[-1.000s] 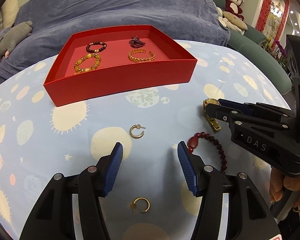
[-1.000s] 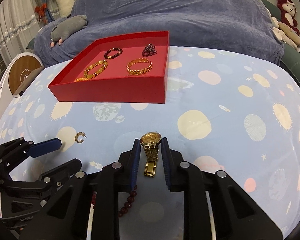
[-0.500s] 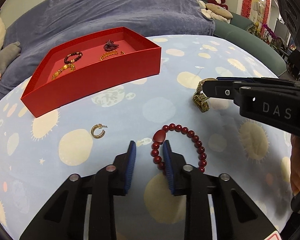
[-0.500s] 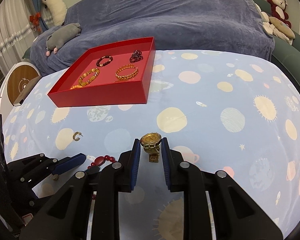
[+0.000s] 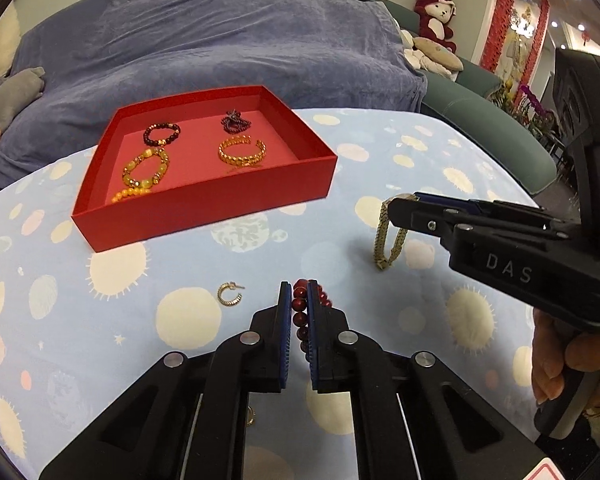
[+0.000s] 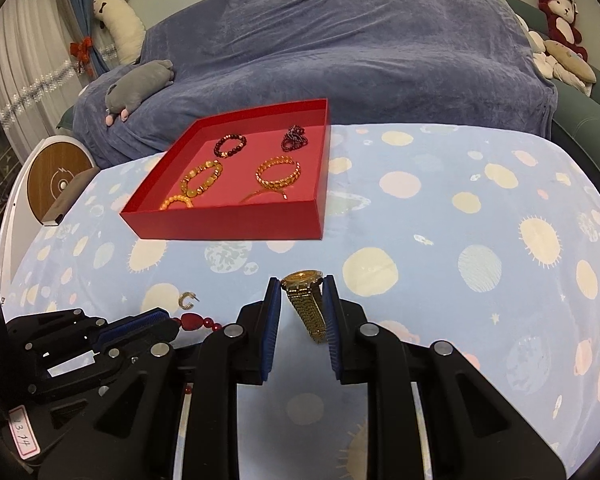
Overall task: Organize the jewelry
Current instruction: 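Carry the watch and red bracelet into the red box and open both tools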
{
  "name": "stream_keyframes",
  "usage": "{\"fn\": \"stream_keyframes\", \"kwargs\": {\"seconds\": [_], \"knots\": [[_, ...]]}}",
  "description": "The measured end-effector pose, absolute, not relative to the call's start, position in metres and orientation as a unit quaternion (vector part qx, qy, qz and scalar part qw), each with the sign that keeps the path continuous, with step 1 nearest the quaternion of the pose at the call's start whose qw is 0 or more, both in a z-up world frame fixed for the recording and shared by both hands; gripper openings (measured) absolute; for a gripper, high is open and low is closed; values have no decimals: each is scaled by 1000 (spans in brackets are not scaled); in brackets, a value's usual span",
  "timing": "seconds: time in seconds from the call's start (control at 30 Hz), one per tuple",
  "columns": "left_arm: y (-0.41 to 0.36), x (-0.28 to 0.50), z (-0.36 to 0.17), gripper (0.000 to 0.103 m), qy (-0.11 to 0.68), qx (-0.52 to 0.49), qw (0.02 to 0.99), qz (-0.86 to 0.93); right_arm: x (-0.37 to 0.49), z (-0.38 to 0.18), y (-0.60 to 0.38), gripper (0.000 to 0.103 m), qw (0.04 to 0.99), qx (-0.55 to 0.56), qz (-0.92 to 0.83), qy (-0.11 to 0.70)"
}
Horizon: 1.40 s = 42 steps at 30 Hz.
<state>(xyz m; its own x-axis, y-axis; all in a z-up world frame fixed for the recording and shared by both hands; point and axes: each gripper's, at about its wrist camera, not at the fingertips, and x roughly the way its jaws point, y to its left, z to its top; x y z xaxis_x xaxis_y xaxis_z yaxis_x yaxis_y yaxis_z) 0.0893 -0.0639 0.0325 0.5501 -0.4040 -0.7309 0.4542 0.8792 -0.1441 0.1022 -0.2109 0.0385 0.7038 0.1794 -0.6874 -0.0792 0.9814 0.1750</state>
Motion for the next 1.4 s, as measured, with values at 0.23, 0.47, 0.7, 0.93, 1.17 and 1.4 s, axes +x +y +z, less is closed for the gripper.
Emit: {"fn": "stream_keyframes", "kwargs": {"seconds": [0.23, 0.47, 0.7, 0.93, 1.17, 1.4], "knots": [[-39, 108, 75, 6, 376, -1, 897, -231, 123, 65, -193, 21, 930, 70, 82, 351], [-29, 156, 110, 6, 352, 2, 912, -209, 166, 84, -184, 21, 933, 82, 94, 336], [-38, 222, 106, 6, 347, -4, 919, -187, 227, 79, -180, 21, 932, 80, 85, 345], [-47, 273, 71, 6, 373, -7, 913, -164, 275, 54, -174, 21, 925, 70, 80, 365], [-49, 296, 44, 6, 391, -1, 909, -146, 293, 33, -167, 21, 920, 60, 79, 380], [-49, 296, 34, 9, 396, 4, 910, -126, 292, 28, -168, 24, 923, 54, 67, 375]]}}
